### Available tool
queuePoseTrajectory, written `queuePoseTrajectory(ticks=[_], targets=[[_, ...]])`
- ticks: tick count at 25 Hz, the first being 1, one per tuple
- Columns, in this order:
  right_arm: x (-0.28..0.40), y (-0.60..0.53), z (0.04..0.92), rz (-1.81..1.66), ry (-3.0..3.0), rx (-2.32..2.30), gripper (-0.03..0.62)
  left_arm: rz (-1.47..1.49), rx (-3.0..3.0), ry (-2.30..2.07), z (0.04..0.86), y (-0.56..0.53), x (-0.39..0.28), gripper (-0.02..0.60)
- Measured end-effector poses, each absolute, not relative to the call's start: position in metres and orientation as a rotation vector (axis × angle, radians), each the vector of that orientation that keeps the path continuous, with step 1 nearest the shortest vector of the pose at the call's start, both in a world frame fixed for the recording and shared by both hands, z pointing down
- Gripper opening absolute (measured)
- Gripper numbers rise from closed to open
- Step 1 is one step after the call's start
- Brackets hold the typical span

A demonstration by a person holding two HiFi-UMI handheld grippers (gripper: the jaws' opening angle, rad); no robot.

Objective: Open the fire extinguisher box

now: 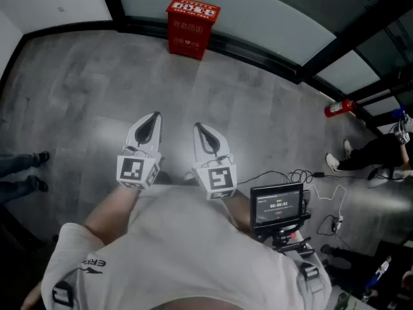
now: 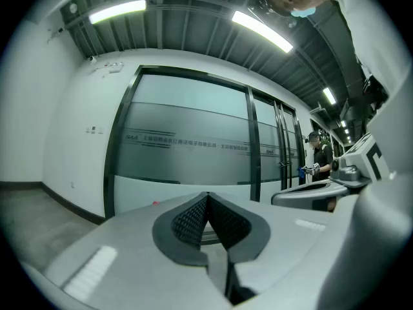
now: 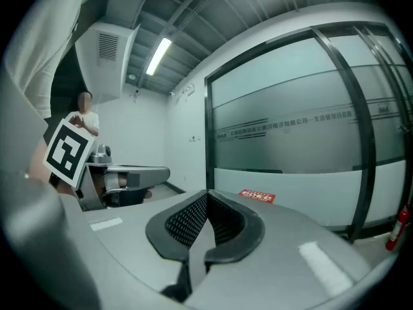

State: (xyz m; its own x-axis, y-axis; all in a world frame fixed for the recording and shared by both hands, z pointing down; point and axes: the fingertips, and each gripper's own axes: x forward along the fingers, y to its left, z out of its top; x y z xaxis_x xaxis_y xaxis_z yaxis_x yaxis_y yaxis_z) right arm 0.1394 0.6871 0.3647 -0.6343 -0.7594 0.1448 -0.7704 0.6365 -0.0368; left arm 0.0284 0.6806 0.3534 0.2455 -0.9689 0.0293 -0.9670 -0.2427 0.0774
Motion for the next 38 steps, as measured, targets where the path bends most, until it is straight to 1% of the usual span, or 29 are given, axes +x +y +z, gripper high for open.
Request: queuePoseTrajectory(ticks=[7,18,25,31,38], targets=[[0.119,0.618,0.38,0.158,-2.725,1.284,0.014,-0.039,2.411,-1.885,0.366,0.61,0.004,0.002],[0.052,0.463,0.385,0.144,-2.611,1.404,0.014,-0.012,2.48,-1.787,0.374,0.447,-0.077,0.002],[0.016,0.386,0.389,0.12,-2.549,1.472,0.014,-0.013,2.546,-1.717,0.376,0.368,-0.111,0.002],[0.008,0.329,0.395,0.118,-2.529,1.485,0.014,-0.007,2.547,-1.696,0.382,0.311,-0.121,0.002],[0.018,0.234,0.406,0.158,-2.537,1.467,0.014,0.051,2.53,-1.703,0.393,0.219,-0.114,0.002]])
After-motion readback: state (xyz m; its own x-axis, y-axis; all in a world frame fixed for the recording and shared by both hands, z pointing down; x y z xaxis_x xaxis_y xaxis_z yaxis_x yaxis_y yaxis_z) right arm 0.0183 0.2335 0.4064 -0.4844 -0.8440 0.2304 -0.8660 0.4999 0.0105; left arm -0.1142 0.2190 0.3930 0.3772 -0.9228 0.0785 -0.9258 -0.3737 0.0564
